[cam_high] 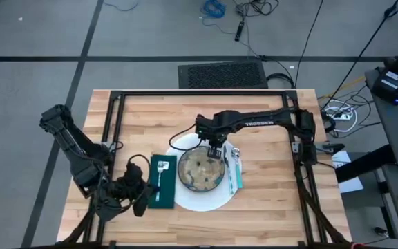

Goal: Set table place
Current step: Move the dark green cup on the top right of the white table mat

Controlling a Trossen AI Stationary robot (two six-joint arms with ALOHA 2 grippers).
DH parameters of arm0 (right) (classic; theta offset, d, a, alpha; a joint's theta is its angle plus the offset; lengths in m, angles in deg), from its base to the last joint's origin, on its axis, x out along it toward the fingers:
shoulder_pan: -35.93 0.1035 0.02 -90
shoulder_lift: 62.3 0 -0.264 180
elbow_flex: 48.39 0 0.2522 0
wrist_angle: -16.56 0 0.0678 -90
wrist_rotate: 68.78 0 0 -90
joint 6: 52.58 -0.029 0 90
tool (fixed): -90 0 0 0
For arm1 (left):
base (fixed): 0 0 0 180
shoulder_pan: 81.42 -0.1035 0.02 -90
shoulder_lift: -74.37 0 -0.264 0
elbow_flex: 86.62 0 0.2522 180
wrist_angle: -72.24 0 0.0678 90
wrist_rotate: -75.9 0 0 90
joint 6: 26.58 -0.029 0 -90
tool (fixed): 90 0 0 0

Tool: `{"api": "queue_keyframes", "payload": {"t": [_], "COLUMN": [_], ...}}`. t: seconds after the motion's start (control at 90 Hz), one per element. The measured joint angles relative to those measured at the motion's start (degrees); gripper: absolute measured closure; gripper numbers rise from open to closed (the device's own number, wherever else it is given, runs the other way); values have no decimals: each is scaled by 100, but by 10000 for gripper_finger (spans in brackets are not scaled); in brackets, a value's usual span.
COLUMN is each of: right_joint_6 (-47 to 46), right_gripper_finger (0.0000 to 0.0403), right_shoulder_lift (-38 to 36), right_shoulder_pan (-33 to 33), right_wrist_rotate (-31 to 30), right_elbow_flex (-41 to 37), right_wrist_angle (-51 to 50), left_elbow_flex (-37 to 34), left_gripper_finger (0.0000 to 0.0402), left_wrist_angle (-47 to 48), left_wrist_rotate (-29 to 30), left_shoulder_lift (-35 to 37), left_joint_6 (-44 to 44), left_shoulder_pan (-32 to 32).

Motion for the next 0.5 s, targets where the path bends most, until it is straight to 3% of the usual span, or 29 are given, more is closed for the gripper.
{"api": "queue_keyframes", "payload": {"t": [0.5], "right_joint_6": [16], "right_gripper_finger": [390], "right_shoulder_lift": [-7], "right_shoulder_pan": [0], "right_wrist_rotate": [-59], "right_elbow_flex": [0], "right_wrist_angle": [-36], "left_elbow_flex": [0], "left_gripper_finger": [402], "left_wrist_angle": [5], "left_wrist_rotate": [0], "left_shoulder_lift": [0], "left_joint_6": [-1], "left_shoulder_pan": [2]}}
